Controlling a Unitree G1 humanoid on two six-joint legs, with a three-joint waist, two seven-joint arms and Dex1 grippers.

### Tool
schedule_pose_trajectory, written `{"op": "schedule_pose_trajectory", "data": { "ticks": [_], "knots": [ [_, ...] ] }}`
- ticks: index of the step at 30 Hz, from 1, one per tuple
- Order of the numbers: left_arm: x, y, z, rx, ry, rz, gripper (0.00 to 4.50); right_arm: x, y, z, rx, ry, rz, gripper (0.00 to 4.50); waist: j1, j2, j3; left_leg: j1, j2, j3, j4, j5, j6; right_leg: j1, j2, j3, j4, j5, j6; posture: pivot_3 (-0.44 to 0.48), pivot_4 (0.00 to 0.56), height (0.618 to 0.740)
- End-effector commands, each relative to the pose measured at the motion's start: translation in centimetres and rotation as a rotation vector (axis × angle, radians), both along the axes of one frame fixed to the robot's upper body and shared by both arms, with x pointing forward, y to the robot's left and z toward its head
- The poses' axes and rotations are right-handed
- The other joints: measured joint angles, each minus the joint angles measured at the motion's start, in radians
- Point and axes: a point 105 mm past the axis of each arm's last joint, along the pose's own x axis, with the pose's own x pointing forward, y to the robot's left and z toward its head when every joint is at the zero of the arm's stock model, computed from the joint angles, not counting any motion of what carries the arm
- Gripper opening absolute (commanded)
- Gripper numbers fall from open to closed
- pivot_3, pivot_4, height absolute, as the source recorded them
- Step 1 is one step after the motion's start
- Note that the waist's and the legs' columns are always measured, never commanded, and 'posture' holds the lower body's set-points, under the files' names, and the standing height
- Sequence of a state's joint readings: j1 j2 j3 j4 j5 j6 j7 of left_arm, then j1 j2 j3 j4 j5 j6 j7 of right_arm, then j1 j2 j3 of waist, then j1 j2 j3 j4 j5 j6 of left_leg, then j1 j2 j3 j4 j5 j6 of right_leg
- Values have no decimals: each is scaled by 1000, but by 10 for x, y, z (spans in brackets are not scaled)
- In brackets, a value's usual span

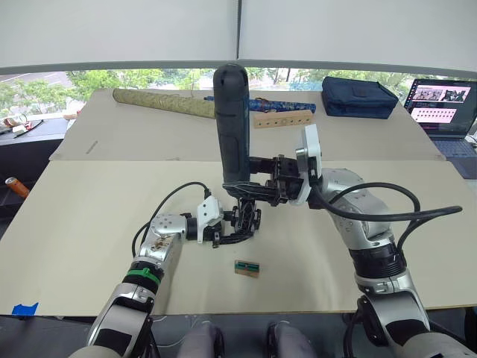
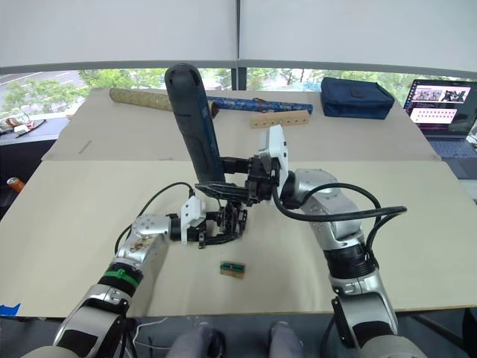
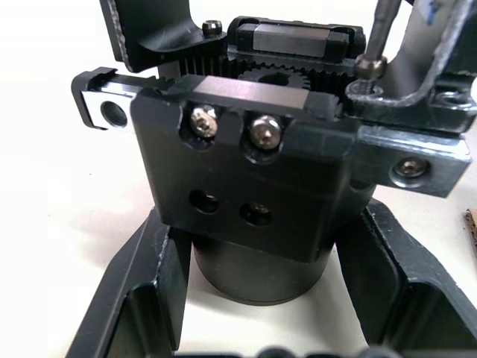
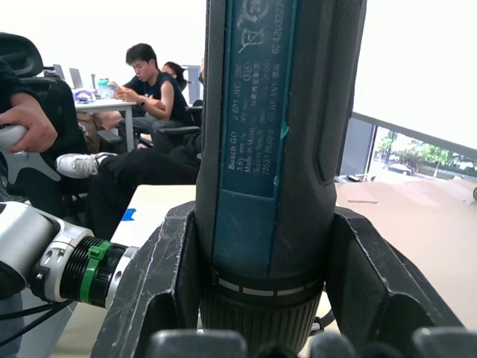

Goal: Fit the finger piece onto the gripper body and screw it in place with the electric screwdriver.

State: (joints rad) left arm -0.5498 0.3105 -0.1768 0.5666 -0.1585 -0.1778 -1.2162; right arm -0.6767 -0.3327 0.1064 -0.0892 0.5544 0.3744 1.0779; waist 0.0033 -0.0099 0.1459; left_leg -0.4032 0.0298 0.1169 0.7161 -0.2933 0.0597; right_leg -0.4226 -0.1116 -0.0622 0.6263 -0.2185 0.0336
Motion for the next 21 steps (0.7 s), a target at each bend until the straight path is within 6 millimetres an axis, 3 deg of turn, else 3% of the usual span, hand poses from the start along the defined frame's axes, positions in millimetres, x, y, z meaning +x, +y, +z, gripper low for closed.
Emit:
{"op": "schedule_pose_trajectory", "data": {
  "ticks": [1,21],
  "knots": [
    [-4,-5,-7,16,10,-19,2301,1,-1,-11,-33,14,-24,1928,0,0,0,0,0,0,0,0,0,0,0,0,0,0,0,0,150,740],
    [-3,1,-5,22,9,-3,2301,2,6,-47,-76,166,-84,1928,-3,-1,-5,4,0,0,-1,0,0,2,0,0,0,0,0,0,150,740]
  ]
}}
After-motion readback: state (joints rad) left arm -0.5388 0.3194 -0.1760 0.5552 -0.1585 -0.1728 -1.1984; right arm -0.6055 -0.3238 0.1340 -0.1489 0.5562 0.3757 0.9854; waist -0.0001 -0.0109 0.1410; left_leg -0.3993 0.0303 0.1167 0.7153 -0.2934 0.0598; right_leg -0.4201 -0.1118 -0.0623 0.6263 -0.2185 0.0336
